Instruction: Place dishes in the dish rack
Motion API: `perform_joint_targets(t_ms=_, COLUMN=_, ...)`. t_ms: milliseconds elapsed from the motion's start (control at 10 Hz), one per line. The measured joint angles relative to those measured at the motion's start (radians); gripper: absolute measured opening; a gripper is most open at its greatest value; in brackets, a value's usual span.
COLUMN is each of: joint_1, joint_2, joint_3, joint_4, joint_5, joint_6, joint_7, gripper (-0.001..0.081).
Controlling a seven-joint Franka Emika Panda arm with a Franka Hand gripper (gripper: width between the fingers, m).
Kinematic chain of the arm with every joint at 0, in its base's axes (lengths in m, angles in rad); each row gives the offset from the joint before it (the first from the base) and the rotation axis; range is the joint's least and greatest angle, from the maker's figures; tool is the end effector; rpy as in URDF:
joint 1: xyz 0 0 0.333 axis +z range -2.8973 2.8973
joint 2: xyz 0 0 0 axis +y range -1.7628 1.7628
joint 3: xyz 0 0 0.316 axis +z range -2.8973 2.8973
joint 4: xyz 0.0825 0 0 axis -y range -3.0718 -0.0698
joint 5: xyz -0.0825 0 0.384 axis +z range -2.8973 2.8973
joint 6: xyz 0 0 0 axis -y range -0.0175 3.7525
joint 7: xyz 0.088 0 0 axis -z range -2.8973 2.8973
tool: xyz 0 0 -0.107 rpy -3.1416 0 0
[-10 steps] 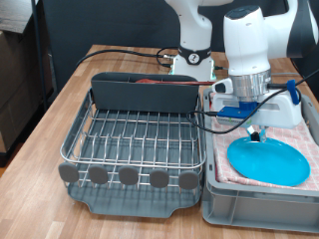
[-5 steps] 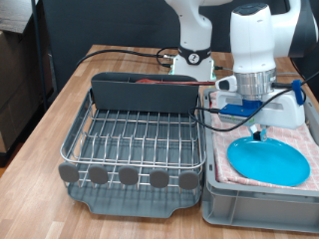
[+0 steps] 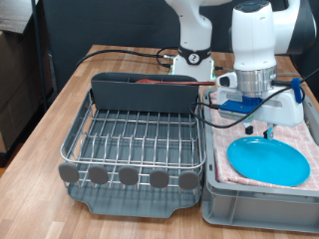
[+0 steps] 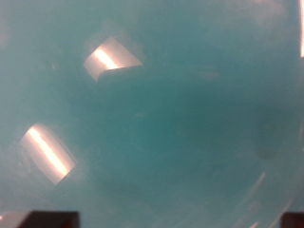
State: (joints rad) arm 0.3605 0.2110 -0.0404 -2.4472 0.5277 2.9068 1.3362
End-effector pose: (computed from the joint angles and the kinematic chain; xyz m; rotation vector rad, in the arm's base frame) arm 0.4869 0.1288 0.2375 -2.0678 1.9519 -0.0491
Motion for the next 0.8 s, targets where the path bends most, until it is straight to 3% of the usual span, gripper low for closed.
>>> perform_joint_targets(t_ms=100, joint_1=-0.001, joint_2=0.000, joint_3=0.000, joint_4=-0.004, joint_5=0.001, joint_6=0.000, joint_7=0.000, gripper=0.0415)
perform_joint_targets(t_ms=300, joint_1=-0.001, joint_2=0.000, joint_3=-0.001, joint_4=-0.012, joint_5=0.001, joint_6=0.000, joint_7=0.000, gripper=0.0727)
perform_joint_targets(t_ms=400, joint_1=-0.001, joint_2=0.000, joint_3=-0.001, joint_4=-0.016, joint_5=0.002, joint_6=0.000, joint_7=0.000, gripper=0.0727)
perform_joint_targets(t_ms=500, joint_1=-0.001, joint_2=0.000, joint_3=0.000, joint_4=-0.020, joint_5=0.007, joint_6=0.001, joint_7=-0.001, gripper=0.0787)
perform_joint_targets(t_ms=800, joint_1=-0.015, joint_2=0.001, joint_3=0.020, joint_4=-0.026, joint_5=0.071, joint_6=0.011, joint_7=-0.053, gripper=0.0800)
